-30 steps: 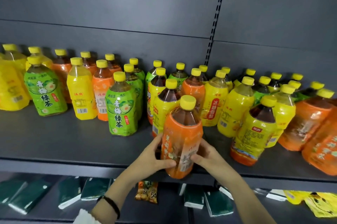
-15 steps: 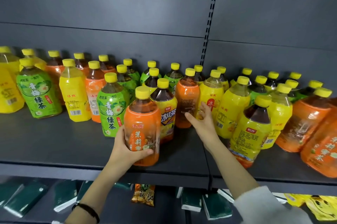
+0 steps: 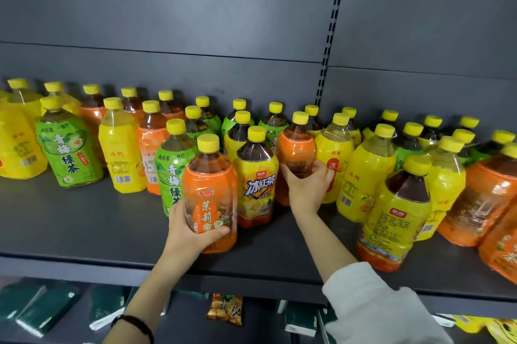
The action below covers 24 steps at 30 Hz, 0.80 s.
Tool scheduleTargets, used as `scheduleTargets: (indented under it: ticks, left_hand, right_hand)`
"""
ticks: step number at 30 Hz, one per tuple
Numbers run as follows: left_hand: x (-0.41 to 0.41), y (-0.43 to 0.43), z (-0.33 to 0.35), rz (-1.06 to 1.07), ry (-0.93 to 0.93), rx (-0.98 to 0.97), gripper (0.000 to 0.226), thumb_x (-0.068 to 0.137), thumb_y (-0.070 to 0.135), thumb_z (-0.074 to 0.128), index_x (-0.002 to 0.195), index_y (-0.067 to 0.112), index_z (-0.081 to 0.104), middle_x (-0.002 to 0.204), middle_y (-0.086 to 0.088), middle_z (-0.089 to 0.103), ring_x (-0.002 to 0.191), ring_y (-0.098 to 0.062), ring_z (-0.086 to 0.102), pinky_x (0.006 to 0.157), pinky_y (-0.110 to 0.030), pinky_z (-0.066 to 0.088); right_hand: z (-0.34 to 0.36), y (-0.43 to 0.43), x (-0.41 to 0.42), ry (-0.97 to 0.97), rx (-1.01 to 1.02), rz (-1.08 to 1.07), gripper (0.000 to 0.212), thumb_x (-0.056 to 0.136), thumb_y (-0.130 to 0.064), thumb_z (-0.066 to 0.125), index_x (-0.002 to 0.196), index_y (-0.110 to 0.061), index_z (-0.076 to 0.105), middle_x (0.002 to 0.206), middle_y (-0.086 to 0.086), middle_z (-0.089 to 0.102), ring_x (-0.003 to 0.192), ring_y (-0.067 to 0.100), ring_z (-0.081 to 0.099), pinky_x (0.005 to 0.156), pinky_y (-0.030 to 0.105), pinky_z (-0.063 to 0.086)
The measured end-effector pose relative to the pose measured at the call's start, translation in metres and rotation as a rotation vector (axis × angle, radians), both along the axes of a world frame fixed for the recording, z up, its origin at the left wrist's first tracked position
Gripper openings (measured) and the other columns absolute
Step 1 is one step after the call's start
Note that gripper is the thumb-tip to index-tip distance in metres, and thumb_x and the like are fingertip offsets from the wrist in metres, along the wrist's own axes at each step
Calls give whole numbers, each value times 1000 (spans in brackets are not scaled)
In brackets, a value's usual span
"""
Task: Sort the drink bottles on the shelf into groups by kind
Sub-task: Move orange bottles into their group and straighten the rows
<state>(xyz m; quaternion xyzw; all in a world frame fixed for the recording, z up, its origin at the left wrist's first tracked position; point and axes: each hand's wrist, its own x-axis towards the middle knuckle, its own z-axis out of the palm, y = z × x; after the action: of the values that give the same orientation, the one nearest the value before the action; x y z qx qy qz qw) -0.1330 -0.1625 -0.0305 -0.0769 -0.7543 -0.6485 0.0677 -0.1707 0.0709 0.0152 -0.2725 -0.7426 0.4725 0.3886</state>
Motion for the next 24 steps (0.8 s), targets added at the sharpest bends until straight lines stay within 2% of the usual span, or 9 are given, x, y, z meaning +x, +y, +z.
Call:
scheduleTargets:
  ticks: [4, 7, 11, 13, 15, 17, 19, 21, 24]
  left_hand:
    - [0, 1, 0, -1, -12, -4, 112, 18, 77, 78, 115, 44, 32, 128, -3, 41, 118, -20, 48, 95, -43, 49]
    - [0, 1, 0, -5, -31, -3, 121, 19, 77, 79, 122, 38, 30, 130, -4, 41, 120, -21, 47, 97, -46, 48]
    - [1, 1, 0, -22, -36, -2, 123, 22, 76, 80, 126, 37, 28, 132, -3, 40, 122, -21, 46, 98, -47, 48]
    - [1, 0, 0, -32, -30, 11, 115, 27, 70, 82, 124, 37, 30, 132, -2, 39, 122, -19, 47, 97, -43, 48]
    - [2, -2, 0, -68, -27, 50, 91, 39, 61, 79, 116, 42, 35, 132, -2, 40, 119, -16, 49, 90, -32, 49]
    - [5, -3, 2, -107, -48, 115, 74, 45, 59, 75, 108, 46, 40, 130, -1, 47, 115, -14, 54, 80, -23, 48]
    - [8, -4, 5, -100, -50, 164, 71, 44, 56, 77, 105, 40, 44, 121, 0, 57, 108, -13, 59, 76, -22, 49]
    - [11, -4, 9, -67, -26, 152, 72, 43, 53, 80, 103, 34, 46, 111, 4, 61, 101, -10, 61, 74, -23, 49]
    - [15, -9, 12, -27, -5, 100, 78, 42, 51, 83, 107, 26, 46, 107, 6, 61, 99, -9, 61, 78, -29, 52]
  right_hand:
    - [-3, 10, 17, -7, 35, 21, 77, 66, -46, 82, 126, -11, 49, 127, 5, 46, 115, 21, 52, 86, 28, 48]
    - [-8, 19, 40, 14, 63, 59, 81, 64, -47, 83, 128, -11, 49, 128, 4, 46, 114, 21, 53, 91, 36, 52]
    - [-14, 33, 74, 40, 46, 176, 72, 62, -39, 86, 121, -21, 49, 121, -3, 48, 109, 18, 55, 89, 36, 52]
    - [-13, 39, 90, 29, -20, 323, 66, 61, -37, 87, 113, -32, 47, 121, -4, 53, 108, 18, 56, 86, 36, 52]
    - [-11, 42, 105, -5, -85, 477, 65, 58, -41, 88, 109, -42, 47, 122, -4, 57, 110, 18, 56, 87, 35, 52]
    - [-8, 36, 118, -31, -135, 603, 70, 57, -40, 88, 112, -44, 43, 125, -5, 55, 115, 16, 54, 90, 32, 49]
    - [-7, 21, 123, -55, -190, 680, 92, 51, -45, 90, 124, -41, 36, 130, -6, 51, 119, 14, 52, 94, 35, 49]
    - [-7, 1, 122, -59, -166, 649, 108, 47, -47, 91, 134, -39, 28, 133, -6, 49, 120, 14, 51, 97, 39, 49]
    - [-5, -22, 119, -66, -101, 601, 99, 51, -42, 88, 130, -43, 28, 131, -8, 48, 119, 14, 50, 97, 42, 49]
